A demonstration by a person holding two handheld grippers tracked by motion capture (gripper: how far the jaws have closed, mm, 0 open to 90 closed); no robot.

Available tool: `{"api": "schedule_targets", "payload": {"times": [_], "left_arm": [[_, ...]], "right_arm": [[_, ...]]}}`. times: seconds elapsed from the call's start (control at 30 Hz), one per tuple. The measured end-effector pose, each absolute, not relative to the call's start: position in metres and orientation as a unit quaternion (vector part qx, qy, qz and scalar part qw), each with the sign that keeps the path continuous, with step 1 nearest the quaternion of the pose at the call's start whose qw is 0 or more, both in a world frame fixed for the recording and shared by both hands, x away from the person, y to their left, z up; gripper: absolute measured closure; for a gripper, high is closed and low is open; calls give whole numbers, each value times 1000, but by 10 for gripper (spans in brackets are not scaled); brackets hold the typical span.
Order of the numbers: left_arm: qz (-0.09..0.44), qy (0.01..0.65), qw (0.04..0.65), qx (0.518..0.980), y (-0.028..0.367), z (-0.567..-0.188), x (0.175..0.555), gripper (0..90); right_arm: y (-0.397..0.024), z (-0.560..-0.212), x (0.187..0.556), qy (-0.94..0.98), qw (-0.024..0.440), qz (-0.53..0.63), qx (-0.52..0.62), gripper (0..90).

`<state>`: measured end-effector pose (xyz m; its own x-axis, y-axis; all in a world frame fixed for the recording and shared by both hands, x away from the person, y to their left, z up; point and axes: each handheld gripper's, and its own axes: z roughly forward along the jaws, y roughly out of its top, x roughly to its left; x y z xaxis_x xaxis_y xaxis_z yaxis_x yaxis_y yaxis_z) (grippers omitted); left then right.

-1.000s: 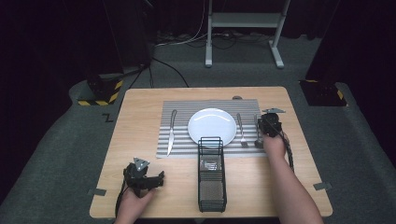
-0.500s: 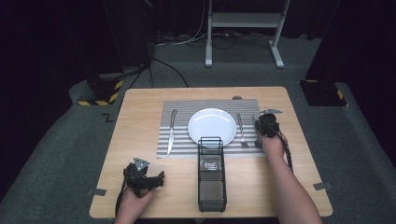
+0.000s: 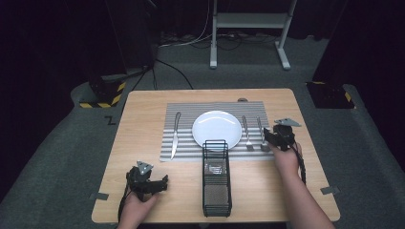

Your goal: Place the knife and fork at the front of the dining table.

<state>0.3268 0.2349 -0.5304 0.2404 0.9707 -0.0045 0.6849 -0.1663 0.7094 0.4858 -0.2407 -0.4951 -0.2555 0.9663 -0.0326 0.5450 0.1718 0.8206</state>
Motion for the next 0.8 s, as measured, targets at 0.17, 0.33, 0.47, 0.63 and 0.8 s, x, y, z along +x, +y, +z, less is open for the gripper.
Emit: {"api": "schedule_targets", "payload": {"times": [0.17,0.33,0.47,0.63,0.8], "left_arm": [[235,570,304,727,235,-530,327,5],[235,570,304,726,235,-530,327,5],[235,570,304,726,235,-530,327,5],[235,570,304,727,235,-530,327,5],[235,570,304,726,235,-530,327,6]], "right_arm": [[-248,-500,444,705,301,359,532,413],[-258,-509,408,706,297,356,535,388],[-265,-516,384,716,287,345,534,357],[-277,-522,363,730,256,330,541,304],[-286,-524,351,741,246,327,533,262]]}}
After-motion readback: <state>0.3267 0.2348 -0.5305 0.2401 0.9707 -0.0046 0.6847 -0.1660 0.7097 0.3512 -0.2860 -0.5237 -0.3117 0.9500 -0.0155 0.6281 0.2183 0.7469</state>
